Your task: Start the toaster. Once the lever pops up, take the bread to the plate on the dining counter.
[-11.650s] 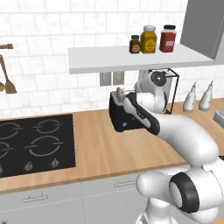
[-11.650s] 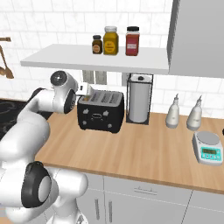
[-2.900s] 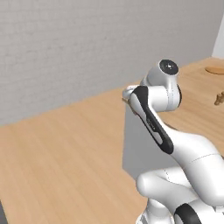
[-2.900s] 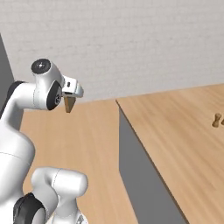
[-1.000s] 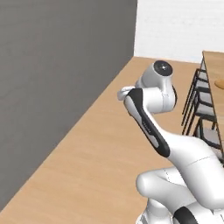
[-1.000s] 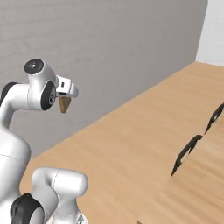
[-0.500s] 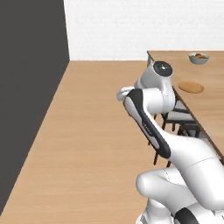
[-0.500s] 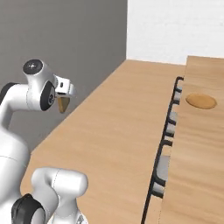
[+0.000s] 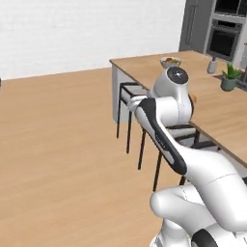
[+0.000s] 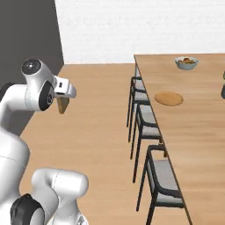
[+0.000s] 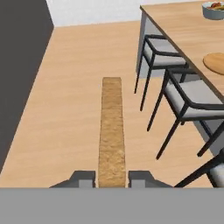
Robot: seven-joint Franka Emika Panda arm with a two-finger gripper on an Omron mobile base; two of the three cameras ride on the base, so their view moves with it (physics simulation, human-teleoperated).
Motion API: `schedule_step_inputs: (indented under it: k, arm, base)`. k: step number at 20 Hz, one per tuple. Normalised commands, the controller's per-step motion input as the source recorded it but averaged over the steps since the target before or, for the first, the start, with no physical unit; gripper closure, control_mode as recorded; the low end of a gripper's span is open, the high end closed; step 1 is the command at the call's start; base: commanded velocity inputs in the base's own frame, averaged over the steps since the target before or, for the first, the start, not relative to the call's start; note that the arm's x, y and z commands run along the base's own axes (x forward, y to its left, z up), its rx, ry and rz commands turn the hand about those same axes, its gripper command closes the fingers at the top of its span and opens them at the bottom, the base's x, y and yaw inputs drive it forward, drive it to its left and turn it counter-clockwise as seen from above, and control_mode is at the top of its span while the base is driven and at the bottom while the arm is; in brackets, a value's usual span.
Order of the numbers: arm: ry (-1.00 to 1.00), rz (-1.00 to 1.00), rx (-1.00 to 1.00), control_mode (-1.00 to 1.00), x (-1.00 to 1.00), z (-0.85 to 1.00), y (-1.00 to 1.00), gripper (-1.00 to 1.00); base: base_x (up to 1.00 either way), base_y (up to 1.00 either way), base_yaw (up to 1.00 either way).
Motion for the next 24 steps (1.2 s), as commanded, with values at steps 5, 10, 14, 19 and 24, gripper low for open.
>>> schedule_step_inputs:
  k: [5, 10, 14, 19, 24]
  arm:
    - [0.00, 0.00, 0.00, 1.00, 0.00, 0.00, 0.00, 1.00]
    - [0.00, 0.00, 0.00, 1.00, 0.00, 0.00, 0.00, 1.00]
    - [0.00, 0.00, 0.00, 1.00, 0.00, 0.00, 0.00, 1.00]
    - [0.00, 0.00, 0.00, 1.00, 0.00, 0.00, 0.00, 1.00]
    - [0.00, 0.00, 0.00, 1.00, 0.00, 0.00, 0.00, 1.00]
  base:
    - [0.82, 0.47, -0.66]
    - [0.99, 0.64, -0.60]
    - [0.99, 0.78, -0.57]
    - [0.95, 0.76, -0.57]
    - [0.89, 0.69, -0.57]
